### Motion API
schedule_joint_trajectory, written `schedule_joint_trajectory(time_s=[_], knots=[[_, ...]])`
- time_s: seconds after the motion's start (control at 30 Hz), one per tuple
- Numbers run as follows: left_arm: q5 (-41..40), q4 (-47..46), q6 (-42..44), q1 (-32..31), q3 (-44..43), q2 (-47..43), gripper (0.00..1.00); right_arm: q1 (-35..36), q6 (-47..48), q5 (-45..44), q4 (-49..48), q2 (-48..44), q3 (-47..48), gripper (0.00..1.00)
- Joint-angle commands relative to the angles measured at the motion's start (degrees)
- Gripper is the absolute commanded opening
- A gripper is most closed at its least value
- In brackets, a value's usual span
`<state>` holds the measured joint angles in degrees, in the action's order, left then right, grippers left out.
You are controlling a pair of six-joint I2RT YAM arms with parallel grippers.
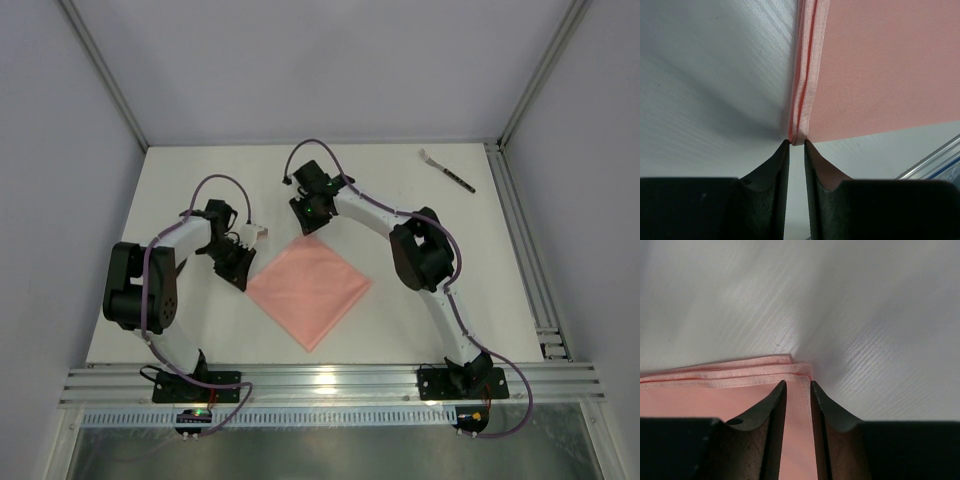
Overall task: Fold the napkin into a case and place the utensils inside
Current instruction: Fold the top corner of the square-folded napkin at the center of the board.
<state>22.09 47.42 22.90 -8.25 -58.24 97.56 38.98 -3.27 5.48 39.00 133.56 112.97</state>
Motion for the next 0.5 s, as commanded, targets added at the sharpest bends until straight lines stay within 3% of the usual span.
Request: schedule_joint_trajectory(time_s=[0.0,0.47], knots=[[0.68,-0.49,0.22,-0.19,0.06,0.18,0.20,0.39,0.72,-0.73,0.28,0.48,2.52,0.29],[0.68,-0.48,0.31,-0.19,0.14,0.35,0.20,0.83,0.72,-0.29,1.42,3.28,4.98,0.29]])
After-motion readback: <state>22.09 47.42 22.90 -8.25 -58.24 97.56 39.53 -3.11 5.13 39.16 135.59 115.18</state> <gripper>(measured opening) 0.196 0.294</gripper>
